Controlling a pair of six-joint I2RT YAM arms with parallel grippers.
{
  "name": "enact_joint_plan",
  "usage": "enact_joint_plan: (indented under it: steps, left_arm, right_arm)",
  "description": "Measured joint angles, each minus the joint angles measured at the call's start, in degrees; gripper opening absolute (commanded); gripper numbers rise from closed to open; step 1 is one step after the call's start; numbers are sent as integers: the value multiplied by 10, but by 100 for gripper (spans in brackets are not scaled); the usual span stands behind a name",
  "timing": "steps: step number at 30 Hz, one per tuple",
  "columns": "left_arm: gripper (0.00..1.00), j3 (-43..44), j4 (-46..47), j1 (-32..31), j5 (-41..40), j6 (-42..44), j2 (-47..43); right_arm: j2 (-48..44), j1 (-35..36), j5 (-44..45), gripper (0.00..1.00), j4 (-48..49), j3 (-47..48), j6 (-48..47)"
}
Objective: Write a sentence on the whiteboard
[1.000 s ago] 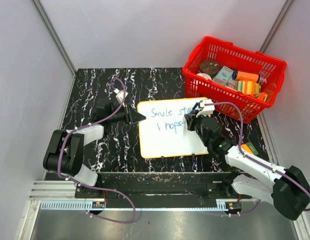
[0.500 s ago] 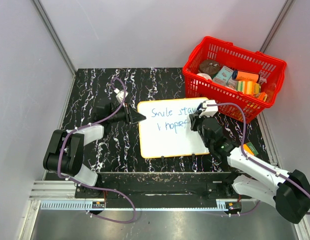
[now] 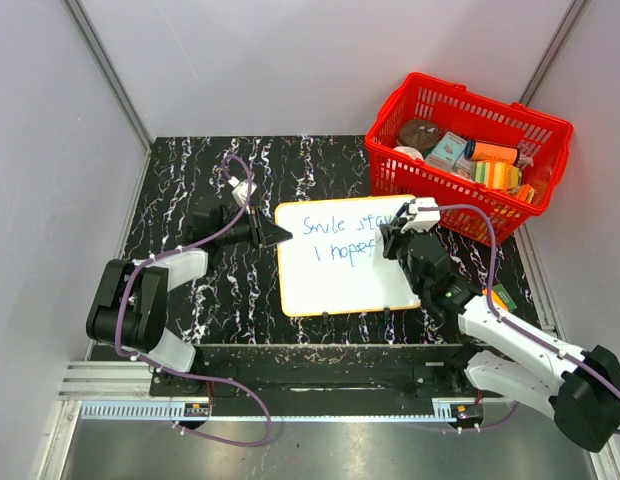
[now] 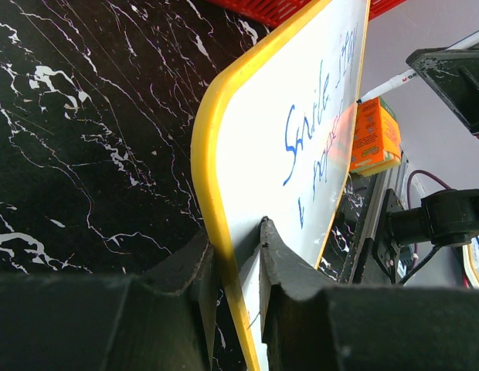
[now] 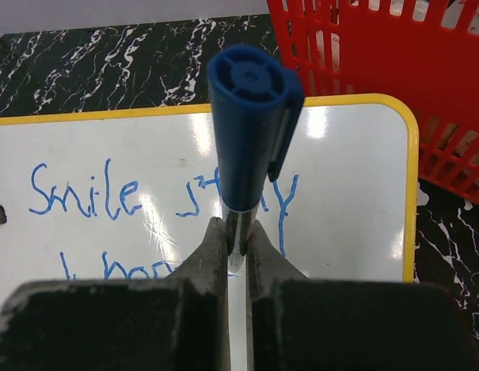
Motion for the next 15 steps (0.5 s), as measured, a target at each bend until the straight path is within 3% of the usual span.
enact_joint_plan:
  steps: [15]
  left_arm:
    - [0, 0, -2, -2, -2, 3, 0]
  right_arm:
    - [38, 0, 13, 0, -2, 9, -2]
